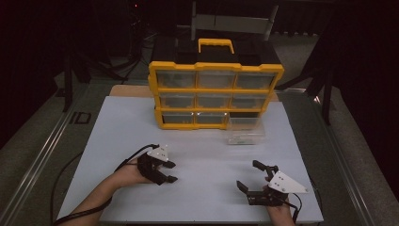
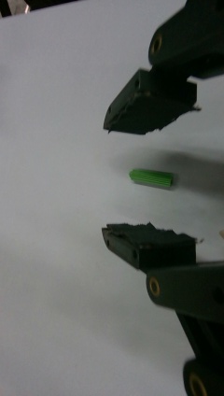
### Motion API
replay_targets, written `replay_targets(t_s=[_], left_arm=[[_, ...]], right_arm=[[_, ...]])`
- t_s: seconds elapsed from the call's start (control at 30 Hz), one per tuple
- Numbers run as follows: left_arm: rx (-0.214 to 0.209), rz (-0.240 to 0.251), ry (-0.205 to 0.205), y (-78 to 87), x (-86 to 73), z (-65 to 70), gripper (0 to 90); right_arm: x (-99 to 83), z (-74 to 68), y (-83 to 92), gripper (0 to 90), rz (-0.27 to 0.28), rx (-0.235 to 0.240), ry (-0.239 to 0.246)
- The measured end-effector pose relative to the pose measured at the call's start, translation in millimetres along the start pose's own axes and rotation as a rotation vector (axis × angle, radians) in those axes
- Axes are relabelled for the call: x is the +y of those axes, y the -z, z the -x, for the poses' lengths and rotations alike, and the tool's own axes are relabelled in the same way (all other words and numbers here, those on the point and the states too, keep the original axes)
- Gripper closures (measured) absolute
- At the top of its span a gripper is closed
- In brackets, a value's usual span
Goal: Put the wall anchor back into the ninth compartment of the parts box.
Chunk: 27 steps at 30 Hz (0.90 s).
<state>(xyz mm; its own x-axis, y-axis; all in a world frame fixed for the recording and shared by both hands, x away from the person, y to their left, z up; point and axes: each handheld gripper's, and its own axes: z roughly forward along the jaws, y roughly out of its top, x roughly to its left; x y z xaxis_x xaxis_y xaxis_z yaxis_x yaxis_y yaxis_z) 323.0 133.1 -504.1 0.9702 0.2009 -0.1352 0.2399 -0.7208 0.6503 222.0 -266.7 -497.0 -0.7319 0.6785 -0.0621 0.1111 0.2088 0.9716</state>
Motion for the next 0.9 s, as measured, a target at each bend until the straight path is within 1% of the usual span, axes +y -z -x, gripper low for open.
replay_targets(t_s=[0.1, 0.13, 0.2, 0.27, 0.37, 0.43, 0.47, 0.53, 0.63, 0.77, 0.87, 0.9], left_arm=[[0.007, -0.010, -0.013, -3.1, -2.0, 1.6, 51.8], [0.007, -0.020, -0.020, -4.3, -2.5, 1.9, 53.4], [0.017, -0.032, -0.023, -6.7, -3.4, 2.8, 58.3], [0.027, -0.035, -0.032, -7.3, -3.7, 3.3, 61.4], [0.029, -0.045, -0.036, -7.5, -2.7, 4.0, 66.7], [0.022, -0.057, -0.046, -7.7, -1.5, 5.2, 70.9], [0.024, -0.061, -0.048, -8.1, -1.0, 5.9, 71.1], [0.018, -0.069, -0.051, -8.2, -0.1, 6.0, 74.5], [0.022, -0.085, -0.061, -8.5, 1.6, 6.5, 78.8], [0.020, -0.092, -0.059, -8.9, 2.9, 6.0, 84.4], [0.012, -0.103, -0.060, -8.9, 4.9, 5.1, 85.0], [0.003, -0.107, -0.060, -8.9, 5.8, 4.3, 85.1]], right_arm=[[0.1, -0.1, 0.2, 9.8, 0.000, -0.001, 0.000], [0.1, -0.1, 0.2, 9.8, 0.000, -0.001, 0.001], [0.0, 0.0, 0.1, 9.8, -0.001, 0.000, 0.001], [0.0, 0.0, 0.1, 9.7, -0.001, -0.002, 0.001], [0.2, 0.0, 0.3, 9.8, 0.000, -0.002, 0.001], [0.2, -0.1, 0.1, 9.8, 0.000, -0.002, 0.003], [0.3, -0.2, 0.1, 9.7, 0.000, -0.002, 0.002], [0.4, -0.3, 0.3, 9.8, 0.001, -0.002, 0.003], [0.4, -0.3, 0.4, 9.8, 0.000, -0.002, 0.002], [0.7, -0.6, 0.7, 9.8, 0.001, -0.001, -0.001], [0.4, 0.0, 0.6, 9.8, 0.001, 0.000, -0.001], [0.4, -0.1, 0.5, 9.8, 0.001, -0.001, -0.002]])
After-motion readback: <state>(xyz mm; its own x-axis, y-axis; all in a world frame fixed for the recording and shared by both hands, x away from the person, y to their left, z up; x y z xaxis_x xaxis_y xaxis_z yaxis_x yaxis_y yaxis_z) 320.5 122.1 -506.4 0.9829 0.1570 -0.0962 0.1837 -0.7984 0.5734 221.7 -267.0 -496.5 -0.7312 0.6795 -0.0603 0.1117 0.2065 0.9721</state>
